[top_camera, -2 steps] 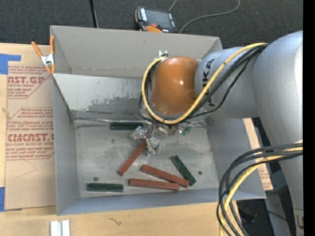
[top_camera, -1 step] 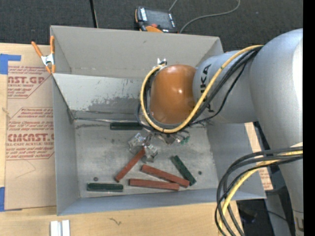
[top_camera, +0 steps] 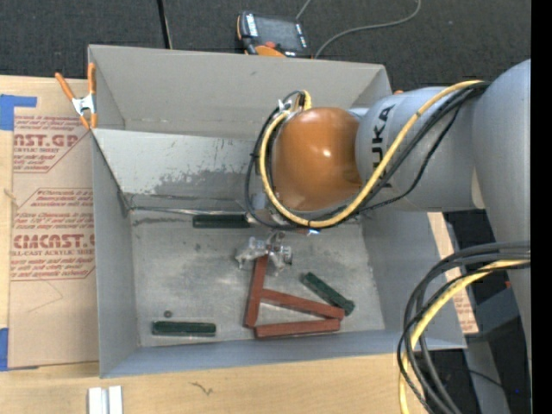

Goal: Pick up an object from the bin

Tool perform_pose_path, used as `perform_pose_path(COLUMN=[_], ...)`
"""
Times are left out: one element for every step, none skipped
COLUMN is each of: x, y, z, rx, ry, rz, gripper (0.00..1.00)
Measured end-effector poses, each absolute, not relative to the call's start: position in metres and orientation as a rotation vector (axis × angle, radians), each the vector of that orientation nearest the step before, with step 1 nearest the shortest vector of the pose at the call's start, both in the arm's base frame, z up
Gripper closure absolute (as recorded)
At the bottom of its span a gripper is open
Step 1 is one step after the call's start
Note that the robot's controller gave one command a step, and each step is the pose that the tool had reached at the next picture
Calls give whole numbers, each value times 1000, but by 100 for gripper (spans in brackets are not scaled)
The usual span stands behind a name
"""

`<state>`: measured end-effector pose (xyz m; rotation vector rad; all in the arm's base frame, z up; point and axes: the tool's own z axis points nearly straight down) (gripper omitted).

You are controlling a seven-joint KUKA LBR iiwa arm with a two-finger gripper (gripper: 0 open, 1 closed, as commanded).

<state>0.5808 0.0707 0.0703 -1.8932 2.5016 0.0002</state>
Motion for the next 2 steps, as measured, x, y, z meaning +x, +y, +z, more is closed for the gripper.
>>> perform_pose_path(x=[581, 581], y=[71, 71], z=[70, 70], rx=[-1892, -1892], ry=[2503, 2502], rz=[1, 2], gripper=[0, 100])
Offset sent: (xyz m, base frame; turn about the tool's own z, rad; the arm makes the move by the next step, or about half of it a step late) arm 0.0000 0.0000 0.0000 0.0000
